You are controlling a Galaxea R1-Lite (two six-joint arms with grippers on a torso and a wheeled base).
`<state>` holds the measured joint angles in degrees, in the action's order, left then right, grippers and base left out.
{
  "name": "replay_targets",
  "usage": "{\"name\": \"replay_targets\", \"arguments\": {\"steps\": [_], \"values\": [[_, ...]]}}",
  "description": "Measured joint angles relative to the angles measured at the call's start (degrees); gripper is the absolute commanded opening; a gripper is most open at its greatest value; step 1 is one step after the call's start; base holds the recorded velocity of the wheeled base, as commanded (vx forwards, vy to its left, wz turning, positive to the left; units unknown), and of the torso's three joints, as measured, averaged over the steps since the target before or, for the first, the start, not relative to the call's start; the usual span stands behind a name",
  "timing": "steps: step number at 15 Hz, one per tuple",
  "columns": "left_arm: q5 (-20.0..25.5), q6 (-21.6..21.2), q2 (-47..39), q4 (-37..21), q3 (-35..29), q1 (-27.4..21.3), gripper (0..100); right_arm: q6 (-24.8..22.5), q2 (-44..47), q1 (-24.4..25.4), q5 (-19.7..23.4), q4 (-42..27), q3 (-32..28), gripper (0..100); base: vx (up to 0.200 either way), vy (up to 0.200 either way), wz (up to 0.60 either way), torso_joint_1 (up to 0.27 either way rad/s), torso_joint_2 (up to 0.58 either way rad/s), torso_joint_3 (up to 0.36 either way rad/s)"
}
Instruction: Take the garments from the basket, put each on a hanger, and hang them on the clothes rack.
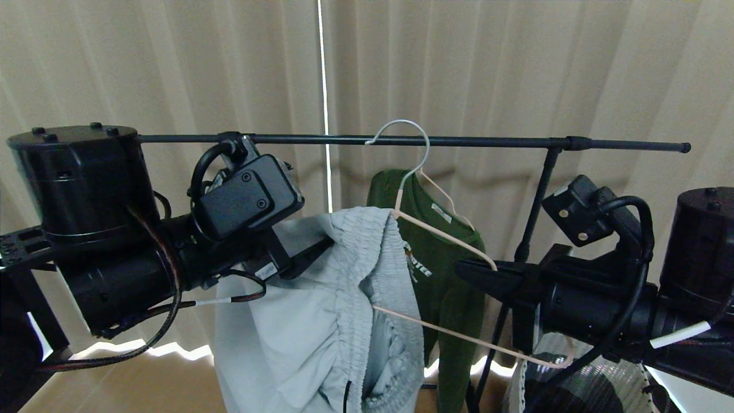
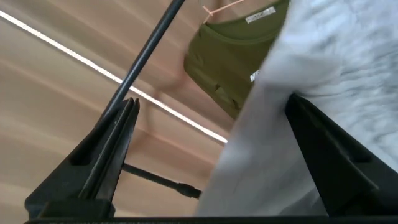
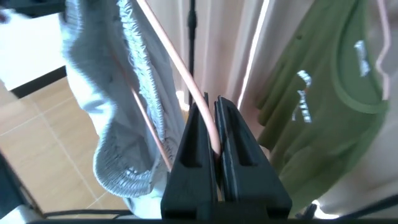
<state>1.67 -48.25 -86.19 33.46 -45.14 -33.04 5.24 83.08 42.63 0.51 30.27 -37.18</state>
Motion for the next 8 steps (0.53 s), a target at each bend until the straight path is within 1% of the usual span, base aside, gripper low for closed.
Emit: {"name": "replay_targets", "arguments": {"steps": [1,2,4,8], "values": [[0.0,-0.1,-0.2,0.0,0.0,0.0,100,0.0,-0.2,0.7,0.2,0.0,0.1,0,0.0,0.0,0.0,0.0,0.0,0.0],[0.0,0.0,-0.4,0.0,0.0,0.2,0,0.0,-0.5,1.2,1.0,0.0,0.3,0,0.0,0.0,0.0,0.0,0.0,0.0],[0.0,0.0,-0.5,0.0,0.1,0.5,0,-0.1,-1.5,1.7,2.7,0.0,1.0,0,0.0,0.0,0.0,0.0,0.0,0.0],[0.2,0.0,-0.7,-0.1,0.2,0.6,0,-0.1,-3.4,1.9,3.1,0.2,2.2,0,0.0,0.0,0.0,0.0,0.0,0.0]]}}
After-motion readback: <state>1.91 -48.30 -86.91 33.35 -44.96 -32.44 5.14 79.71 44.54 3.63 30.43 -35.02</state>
